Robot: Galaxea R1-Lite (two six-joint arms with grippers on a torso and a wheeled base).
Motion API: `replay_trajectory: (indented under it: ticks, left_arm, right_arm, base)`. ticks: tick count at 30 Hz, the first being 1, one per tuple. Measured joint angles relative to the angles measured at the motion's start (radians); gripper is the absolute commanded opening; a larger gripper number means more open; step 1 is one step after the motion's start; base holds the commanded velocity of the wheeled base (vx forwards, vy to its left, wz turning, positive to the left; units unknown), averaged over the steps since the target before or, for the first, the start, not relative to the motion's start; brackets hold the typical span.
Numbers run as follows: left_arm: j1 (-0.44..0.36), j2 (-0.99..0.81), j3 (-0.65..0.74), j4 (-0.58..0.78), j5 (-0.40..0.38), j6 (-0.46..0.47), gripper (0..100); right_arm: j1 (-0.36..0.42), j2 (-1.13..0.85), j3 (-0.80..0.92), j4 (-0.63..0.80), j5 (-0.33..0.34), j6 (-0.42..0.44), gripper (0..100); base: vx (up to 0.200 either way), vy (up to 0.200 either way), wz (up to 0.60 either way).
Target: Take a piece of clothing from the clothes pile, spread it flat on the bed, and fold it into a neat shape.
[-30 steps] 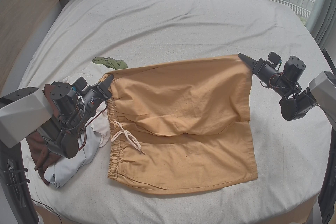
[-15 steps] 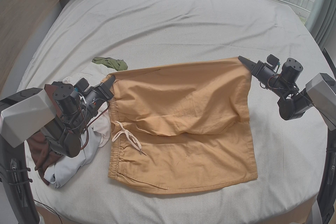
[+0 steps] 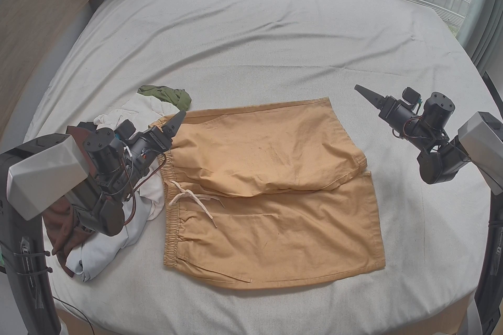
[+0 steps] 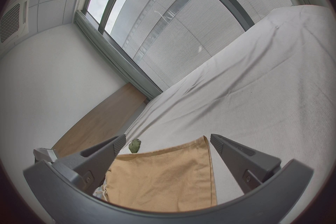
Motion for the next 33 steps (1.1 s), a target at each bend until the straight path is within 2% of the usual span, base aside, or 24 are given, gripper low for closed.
replay_trajectory:
  ticks: [6,11,18,23,27,33]
  left_arm:
    - [-0.001,-0.007,0.044,0.000,0.000,0.002,100]
    - [-0.002,-0.063,0.151,0.000,-0.019,0.008,100]
    - [0.031,-0.186,0.356,0.004,-0.103,0.047,100]
    - [0.056,-0.241,0.494,0.005,-0.180,0.146,100]
    - [0.083,-0.269,0.599,0.004,-0.253,0.232,100]
    - [0.096,-0.286,0.727,0.005,-0.311,0.274,100]
  right_arm:
    - [-0.012,-0.027,0.140,-0.083,-0.002,-0.038,100]
    - [-0.014,-0.063,0.282,-0.162,-0.002,-0.047,100]
    - [-0.009,-0.185,0.484,-0.192,-0.001,-0.061,100]
    - [-0.005,-0.267,0.595,-0.190,-0.001,-0.079,100]
    - [0.001,-0.306,0.666,-0.186,-0.001,-0.157,100]
    - [0.006,-0.307,0.715,-0.168,-0.002,-0.298,100]
  base:
    - [0.000,0.000,0.00]
    - [0.000,0.000,0.00]
    - [0.000,0.000,0.00]
    - [0.000,0.000,0.00]
    - [0.000,0.000,0.00]
    - [0.000,0.000,0.00]
